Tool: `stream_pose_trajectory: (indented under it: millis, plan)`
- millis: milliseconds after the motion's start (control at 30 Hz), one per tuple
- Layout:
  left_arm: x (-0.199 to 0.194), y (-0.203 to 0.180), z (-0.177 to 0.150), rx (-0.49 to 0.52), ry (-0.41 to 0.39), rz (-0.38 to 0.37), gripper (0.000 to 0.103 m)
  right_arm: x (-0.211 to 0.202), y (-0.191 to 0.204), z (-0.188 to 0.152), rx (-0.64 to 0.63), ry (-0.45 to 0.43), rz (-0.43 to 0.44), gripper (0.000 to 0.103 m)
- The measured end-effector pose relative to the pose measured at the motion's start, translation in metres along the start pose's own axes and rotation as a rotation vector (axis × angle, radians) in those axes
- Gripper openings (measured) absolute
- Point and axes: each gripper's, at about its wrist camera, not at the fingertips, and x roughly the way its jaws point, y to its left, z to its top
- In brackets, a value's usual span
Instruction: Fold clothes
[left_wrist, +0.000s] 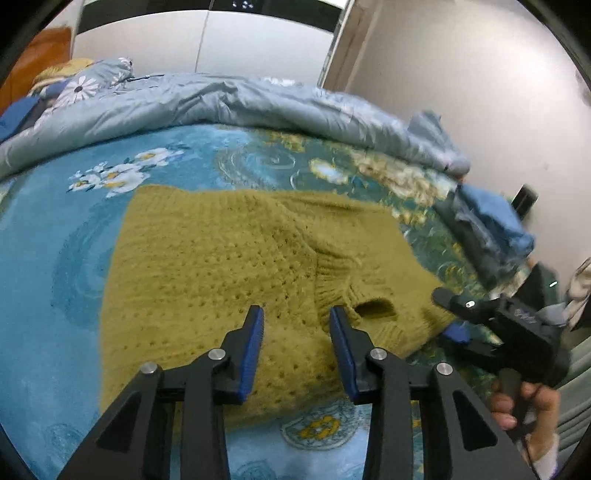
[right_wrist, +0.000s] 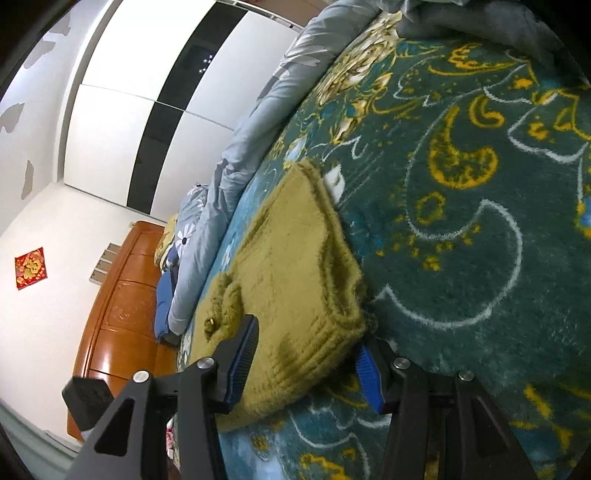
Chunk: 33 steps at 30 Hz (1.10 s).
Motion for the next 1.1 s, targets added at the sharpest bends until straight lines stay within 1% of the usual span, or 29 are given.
stream_pose_trajectory:
  millis: [33, 100, 133, 167, 200, 267, 367, 467, 567, 633, 700, 800, 933, 1000, 1100]
  plan:
    - [-0.001, 0.005, 0.001, -0.008, -0.004, 0.012, 0.039, 0.001, -0.001, 0.001, 0.003, -0.001, 0.002, 0.051]
    - [0.002, 0.016, 0.002, -0.030, 0.003, 0.027, 0.039, 0.004, -0.002, 0.002, 0.009, -0.003, -0.001, 0.042]
    - [0.003, 0.022, 0.001, -0.056, 0.008, 0.022, 0.039, 0.004, -0.003, 0.003, 0.015, -0.007, -0.004, 0.040]
    - [0.002, 0.024, 0.001, -0.077, 0.005, 0.007, 0.038, 0.005, -0.004, 0.003, 0.021, -0.012, -0.007, 0.034]
    - [0.001, 0.024, 0.001, -0.093, -0.003, -0.013, 0.038, 0.006, -0.004, 0.003, 0.023, -0.013, -0.013, 0.025]
    - [0.002, 0.014, 0.001, -0.074, -0.009, -0.036, 0.039, 0.009, -0.005, 0.004, 0.030, -0.012, -0.018, 0.020]
    - [0.016, -0.008, -0.002, 0.004, 0.034, -0.029, 0.039, 0.005, 0.004, 0.007, 0.014, -0.028, -0.008, 0.018]
    - [0.035, -0.020, -0.012, 0.039, 0.079, -0.010, 0.038, 0.000, 0.042, 0.013, -0.094, -0.039, -0.008, 0.018]
    - [0.038, -0.020, -0.018, 0.046, 0.065, -0.004, 0.038, 0.004, 0.085, 0.017, -0.211, -0.031, -0.014, 0.018]
    - [0.035, -0.016, -0.018, 0.031, 0.060, -0.028, 0.038, 0.009, 0.111, 0.015, -0.283, -0.020, -0.026, 0.018]
    - [0.024, 0.000, -0.018, -0.029, 0.038, -0.096, 0.038, 0.014, 0.136, 0.010, -0.358, -0.006, -0.034, 0.018]
    - [-0.001, 0.031, -0.019, -0.130, -0.010, -0.145, 0.038, 0.024, 0.175, -0.001, -0.460, 0.015, -0.036, 0.018]
    - [-0.043, 0.087, -0.023, -0.257, -0.104, -0.123, 0.038, 0.043, 0.232, -0.030, -0.625, 0.073, -0.017, 0.018]
    - [-0.062, 0.117, -0.026, -0.325, -0.144, -0.102, 0.038, 0.057, 0.254, -0.052, -0.713, 0.116, -0.018, 0.018]
    - [-0.083, 0.154, -0.032, -0.399, -0.180, -0.061, 0.038, 0.088, 0.278, -0.092, -0.842, 0.195, -0.040, 0.018]
